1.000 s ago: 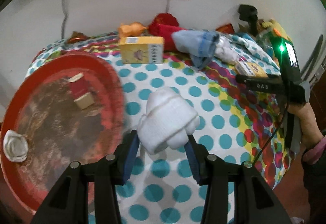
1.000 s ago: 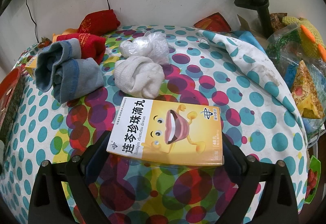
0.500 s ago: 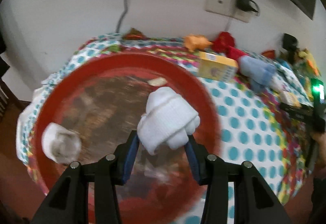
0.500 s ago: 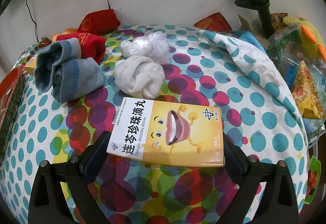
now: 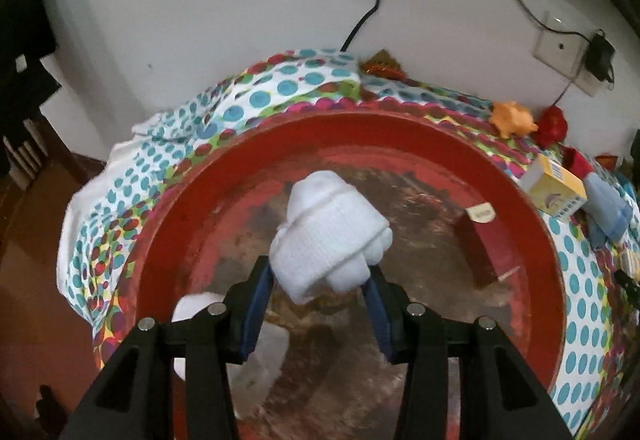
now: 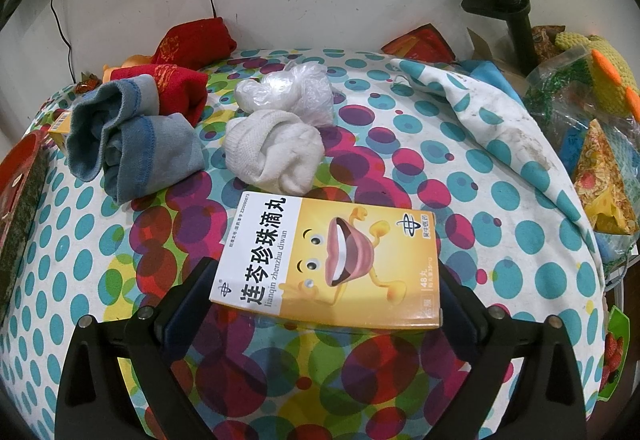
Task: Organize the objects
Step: 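Carry the white sock to the red tray and release it with the left gripper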
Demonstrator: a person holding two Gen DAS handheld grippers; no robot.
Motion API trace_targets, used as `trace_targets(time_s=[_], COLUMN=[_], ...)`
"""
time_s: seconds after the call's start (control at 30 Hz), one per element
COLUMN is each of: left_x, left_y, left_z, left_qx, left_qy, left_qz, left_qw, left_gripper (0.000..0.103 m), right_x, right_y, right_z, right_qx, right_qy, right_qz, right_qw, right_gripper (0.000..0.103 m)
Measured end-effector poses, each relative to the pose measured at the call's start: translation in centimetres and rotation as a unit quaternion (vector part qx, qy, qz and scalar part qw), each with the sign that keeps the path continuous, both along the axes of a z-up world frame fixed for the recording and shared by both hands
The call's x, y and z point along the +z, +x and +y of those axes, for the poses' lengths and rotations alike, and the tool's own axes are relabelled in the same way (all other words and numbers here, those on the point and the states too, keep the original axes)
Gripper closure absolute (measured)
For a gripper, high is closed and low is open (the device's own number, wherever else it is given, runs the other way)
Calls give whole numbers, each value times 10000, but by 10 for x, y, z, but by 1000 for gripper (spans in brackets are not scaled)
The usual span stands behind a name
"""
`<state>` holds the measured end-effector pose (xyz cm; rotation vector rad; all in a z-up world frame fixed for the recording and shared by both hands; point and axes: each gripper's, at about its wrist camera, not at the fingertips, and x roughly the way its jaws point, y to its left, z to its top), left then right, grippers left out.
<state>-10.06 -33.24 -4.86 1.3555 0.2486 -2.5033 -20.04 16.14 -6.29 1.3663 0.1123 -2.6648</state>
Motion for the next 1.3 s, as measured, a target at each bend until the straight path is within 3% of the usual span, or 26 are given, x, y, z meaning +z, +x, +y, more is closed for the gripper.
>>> trace_targets(time_s=[0.27, 0.53, 0.73, 0.87, 1.1, 1.3], left_x=[-12, -25, -21, -16, 1, 14], left_y=[-13, -13, -7, -1, 20, 55], left_z=[-25, -31, -37, -37, -20, 9], left_qx=[294, 218, 308, 311, 81, -80], left_qy=[-138, -77, 221, -19, -283, -266], left_qz=[-141, -348, -232, -180, 105, 277], left_qw=[9994, 9991, 9990, 9994, 9995, 9992], left_gripper=[57, 56, 54, 41, 41, 41], right_x=[0, 0, -1, -1, -1, -2], right_y=[0, -1, 0, -1, -1, -1], right_z=[0, -1, -2, -2, -2, -2], right_qx=[-4, -6, -11, -12, -16, -18], right_qy=[1, 6, 9, 9, 12, 15], right_qz=[-1, -4, -4, -6, -7, -8], right_qw=[10000, 10000, 10000, 10000, 10000, 10000], right_gripper=[3, 2, 1, 1, 1, 1])
